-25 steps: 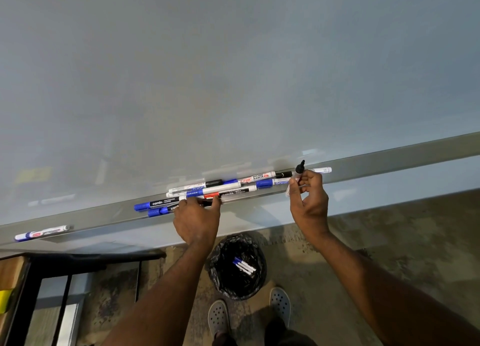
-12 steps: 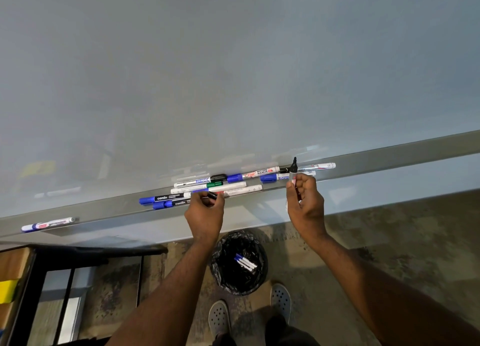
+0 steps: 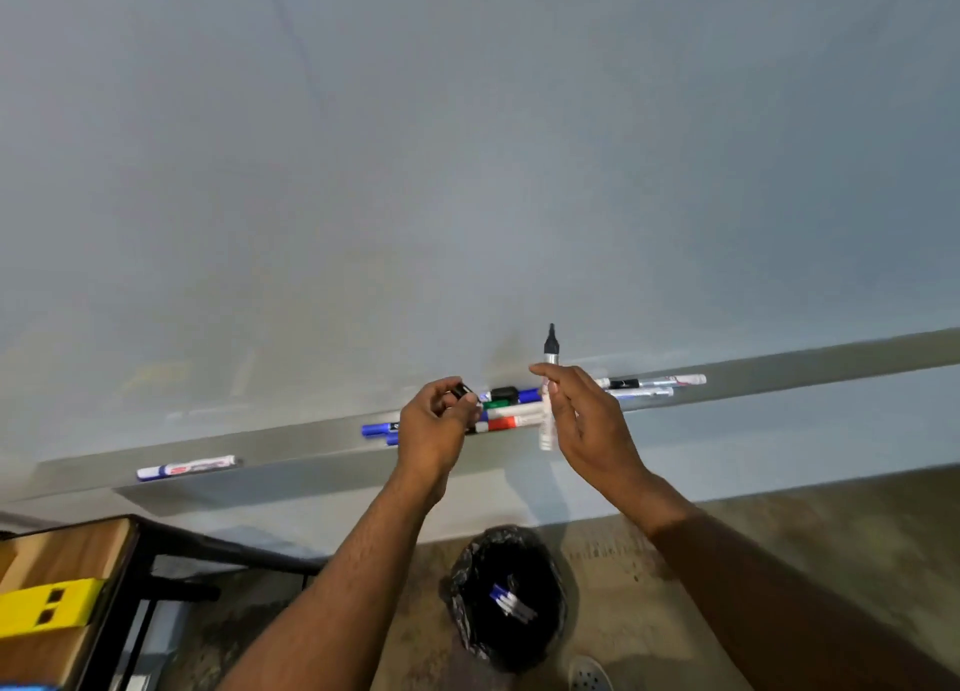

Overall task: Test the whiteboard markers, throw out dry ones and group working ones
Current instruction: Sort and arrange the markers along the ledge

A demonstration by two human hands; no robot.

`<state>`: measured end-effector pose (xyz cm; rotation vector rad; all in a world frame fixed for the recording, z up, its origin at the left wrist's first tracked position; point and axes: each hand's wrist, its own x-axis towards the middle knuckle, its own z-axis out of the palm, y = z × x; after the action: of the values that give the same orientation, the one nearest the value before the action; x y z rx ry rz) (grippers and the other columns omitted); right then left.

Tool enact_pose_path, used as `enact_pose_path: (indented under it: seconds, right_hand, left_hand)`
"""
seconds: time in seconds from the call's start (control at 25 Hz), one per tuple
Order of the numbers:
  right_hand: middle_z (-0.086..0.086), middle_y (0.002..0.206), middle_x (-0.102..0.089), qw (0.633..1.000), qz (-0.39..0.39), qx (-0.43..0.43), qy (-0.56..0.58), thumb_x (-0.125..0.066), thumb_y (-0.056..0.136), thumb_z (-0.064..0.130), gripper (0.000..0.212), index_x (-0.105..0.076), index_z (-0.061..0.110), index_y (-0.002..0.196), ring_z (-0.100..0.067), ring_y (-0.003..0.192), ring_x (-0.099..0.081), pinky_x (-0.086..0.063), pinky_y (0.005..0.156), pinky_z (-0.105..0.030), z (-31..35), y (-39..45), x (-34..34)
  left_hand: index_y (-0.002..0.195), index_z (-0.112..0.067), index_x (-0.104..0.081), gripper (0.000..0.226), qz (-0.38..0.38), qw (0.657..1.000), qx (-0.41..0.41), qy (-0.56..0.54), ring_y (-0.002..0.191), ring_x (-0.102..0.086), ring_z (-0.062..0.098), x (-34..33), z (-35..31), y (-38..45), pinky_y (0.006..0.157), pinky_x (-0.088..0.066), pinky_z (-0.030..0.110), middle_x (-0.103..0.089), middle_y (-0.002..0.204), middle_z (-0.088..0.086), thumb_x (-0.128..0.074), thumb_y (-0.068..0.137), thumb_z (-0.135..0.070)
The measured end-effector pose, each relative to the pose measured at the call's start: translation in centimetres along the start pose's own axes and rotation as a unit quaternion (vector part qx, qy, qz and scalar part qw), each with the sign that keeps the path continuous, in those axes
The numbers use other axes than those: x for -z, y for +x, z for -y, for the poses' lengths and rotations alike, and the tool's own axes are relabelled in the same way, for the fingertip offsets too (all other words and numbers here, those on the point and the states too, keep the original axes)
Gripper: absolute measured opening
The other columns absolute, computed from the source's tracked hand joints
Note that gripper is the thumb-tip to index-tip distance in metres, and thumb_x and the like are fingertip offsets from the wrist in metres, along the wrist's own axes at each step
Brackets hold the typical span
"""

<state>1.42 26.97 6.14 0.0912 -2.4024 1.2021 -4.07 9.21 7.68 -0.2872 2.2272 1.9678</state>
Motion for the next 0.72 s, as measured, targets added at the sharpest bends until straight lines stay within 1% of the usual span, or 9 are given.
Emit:
enact_pose_path:
  seconds: [0.08, 0.16, 0.28, 0.4, 0.44, 0.52, 0.56, 0.64, 0.72]
  right_hand:
    - [-0.003, 0.11, -0.064, 0.997, -0.027, 0.065, -0.027, -0.044, 0.096, 0.008, 0.036, -0.057, 0.018, 0.128, -0.014, 0.094, -0.06, -0.049, 0.08, -0.018, 3.5, 1.9, -0.2]
    - [-0.005, 0.102, -0.065, 0.981, -0.084, 0.151, -0.086, -0.054, 0.091, 0.005, 0.035, -0.056, 0.02, 0.123, -0.02, 0.089, -0.062, -0.054, 0.075, -0.031, 7.0, 3.9, -0.1]
    - [-0.004, 0.088, -0.065, 0.94, -0.175, 0.262, -0.133, -0.067, 0.088, 0.023, 0.027, -0.054, 0.022, 0.112, -0.021, 0.076, -0.059, -0.051, 0.068, -0.034, 12.5, 7.5, 1.6]
    - [-0.003, 0.078, -0.065, 0.883, -0.257, 0.361, -0.156, -0.062, 0.093, 0.038, 0.023, -0.062, 0.016, 0.1, -0.019, 0.068, -0.055, -0.046, 0.065, -0.031, 18.5, 11.4, 4.9]
    - [-0.003, 0.076, -0.065, 0.868, -0.278, 0.383, -0.153, -0.059, 0.095, 0.037, 0.024, -0.067, 0.014, 0.095, -0.02, 0.066, -0.055, -0.046, 0.064, -0.034, 20.6, 12.8, 6.0]
    - [-0.002, 0.078, -0.068, 0.852, -0.302, 0.408, -0.129, -0.052, 0.097, 0.029, 0.027, -0.071, 0.012, 0.089, -0.022, 0.064, -0.058, -0.047, 0.063, -0.037, 24.8, 15.5, 8.3]
    - [-0.001, 0.082, -0.07, 0.854, -0.305, 0.406, -0.113, -0.051, 0.096, 0.027, 0.026, -0.071, 0.012, 0.093, -0.022, 0.066, -0.06, -0.049, 0.064, -0.038, 26.8, 16.8, 9.3]
    - [0.001, 0.087, -0.069, 0.885, -0.295, 0.352, -0.08, -0.054, 0.09, 0.029, 0.02, -0.065, 0.016, 0.102, -0.021, 0.073, -0.062, -0.052, 0.066, -0.035, 30.8, 19.4, 11.4]
    - [0.003, 0.086, -0.068, 0.909, -0.276, 0.309, -0.051, -0.063, 0.087, 0.031, 0.02, -0.059, 0.019, 0.103, -0.019, 0.076, -0.064, -0.052, 0.066, -0.031, 34.3, 21.9, 13.5]
  left_hand:
    - [0.096, -0.019, -0.067, 0.017, 0.002, 0.998, -0.056, -0.019, 0.088, -0.071, 0.021, 2.3, -3.6, -0.2, 0.084, -0.056, 0.033, -0.073, 0.093, 0.006, -0.072, 0.083, -0.01]
    - [0.095, -0.015, -0.067, 0.016, 0.001, 0.991, -0.133, -0.022, 0.086, -0.071, 0.014, 4.8, -8.0, -1.0, 0.08, -0.054, 0.025, -0.074, 0.088, 0.0, -0.074, 0.082, -0.011]
    - [0.095, -0.017, -0.065, 0.017, -0.013, 0.965, -0.261, 0.006, 0.083, -0.069, 0.004, 8.2, -15.4, -2.6, 0.072, -0.052, 0.014, -0.073, 0.087, -0.008, -0.076, 0.081, -0.016]
    - [0.093, -0.022, -0.057, 0.018, -0.036, 0.915, -0.4, 0.034, 0.086, -0.07, 0.005, 11.3, -23.0, -4.0, 0.076, -0.055, 0.021, -0.074, 0.092, -0.007, -0.073, 0.084, -0.018]
    - [0.093, -0.023, -0.055, 0.019, -0.045, 0.894, -0.443, 0.043, 0.086, -0.07, 0.005, 12.2, -25.7, -4.4, 0.075, -0.055, 0.02, -0.074, 0.092, -0.006, -0.071, 0.086, -0.019]
    - [0.097, -0.023, -0.053, 0.018, -0.078, 0.85, -0.518, 0.058, 0.086, -0.069, -0.001, 13.9, -31.2, -5.0, 0.072, -0.052, 0.013, -0.072, 0.093, -0.01, -0.069, 0.088, -0.02]
    - [0.102, -0.022, -0.055, 0.018, -0.096, 0.83, -0.546, 0.064, 0.088, -0.067, -0.005, 14.6, -33.7, -5.1, 0.073, -0.05, 0.008, -0.071, 0.095, -0.012, -0.068, 0.089, -0.021]
    - [0.114, -0.021, -0.061, 0.024, -0.135, 0.799, -0.582, 0.068, 0.088, -0.062, -0.013, 15.8, -38.7, -5.0, 0.075, -0.044, 0.001, -0.069, 0.098, -0.014, -0.065, 0.09, -0.022]
    - [0.115, -0.017, -0.065, 0.025, -0.181, 0.776, -0.599, 0.078, 0.083, -0.061, -0.011, 16.7, -43.0, -5.1, 0.072, -0.04, -0.004, -0.069, 0.099, -0.01, -0.064, 0.092, -0.024]
